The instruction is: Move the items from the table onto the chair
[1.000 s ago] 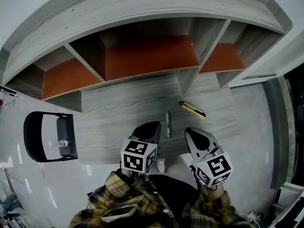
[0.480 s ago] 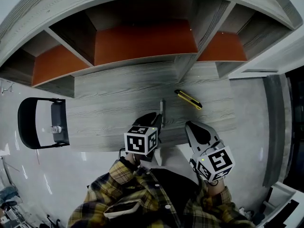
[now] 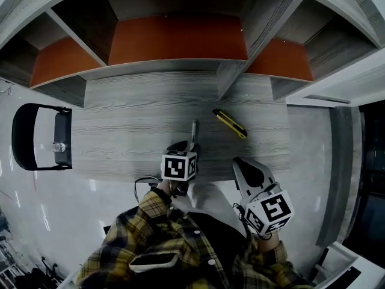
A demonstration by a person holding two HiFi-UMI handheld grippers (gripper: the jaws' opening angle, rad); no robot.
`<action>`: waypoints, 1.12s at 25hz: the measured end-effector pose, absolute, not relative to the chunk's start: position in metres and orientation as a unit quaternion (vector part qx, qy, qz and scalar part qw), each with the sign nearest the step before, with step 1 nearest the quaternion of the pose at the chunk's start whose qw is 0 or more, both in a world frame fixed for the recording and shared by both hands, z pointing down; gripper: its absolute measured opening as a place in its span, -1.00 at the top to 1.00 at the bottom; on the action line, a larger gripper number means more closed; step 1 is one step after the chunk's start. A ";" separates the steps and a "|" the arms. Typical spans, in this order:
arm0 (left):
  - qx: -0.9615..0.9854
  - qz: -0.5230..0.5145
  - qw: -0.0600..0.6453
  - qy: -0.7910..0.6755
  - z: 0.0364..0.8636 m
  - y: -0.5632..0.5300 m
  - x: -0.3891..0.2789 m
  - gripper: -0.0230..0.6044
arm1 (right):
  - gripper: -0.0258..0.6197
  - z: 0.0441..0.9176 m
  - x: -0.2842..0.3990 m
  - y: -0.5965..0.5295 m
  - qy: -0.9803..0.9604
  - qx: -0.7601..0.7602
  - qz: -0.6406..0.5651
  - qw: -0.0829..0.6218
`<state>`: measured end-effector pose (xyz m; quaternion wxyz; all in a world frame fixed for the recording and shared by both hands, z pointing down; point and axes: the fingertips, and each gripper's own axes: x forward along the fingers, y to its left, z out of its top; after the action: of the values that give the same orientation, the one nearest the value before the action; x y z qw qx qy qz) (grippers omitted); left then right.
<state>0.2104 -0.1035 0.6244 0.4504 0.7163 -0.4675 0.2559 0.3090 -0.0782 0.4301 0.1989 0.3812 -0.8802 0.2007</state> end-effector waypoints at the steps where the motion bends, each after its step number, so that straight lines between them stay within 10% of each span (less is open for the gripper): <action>1: 0.714 0.260 0.449 -0.470 0.629 -0.102 0.212 0.40 | 0.87 0.431 0.312 -0.078 -0.880 0.381 0.201 0.200; 28: 0.681 0.260 0.431 -0.532 0.628 -0.102 0.190 0.74 | 0.87 0.433 0.319 -0.086 -0.893 0.356 0.209 0.178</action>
<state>0.1900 -0.1017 0.6276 0.4307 0.6814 -0.5317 0.2597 0.3185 -0.0862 0.4330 0.1778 0.3564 -0.8932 0.2090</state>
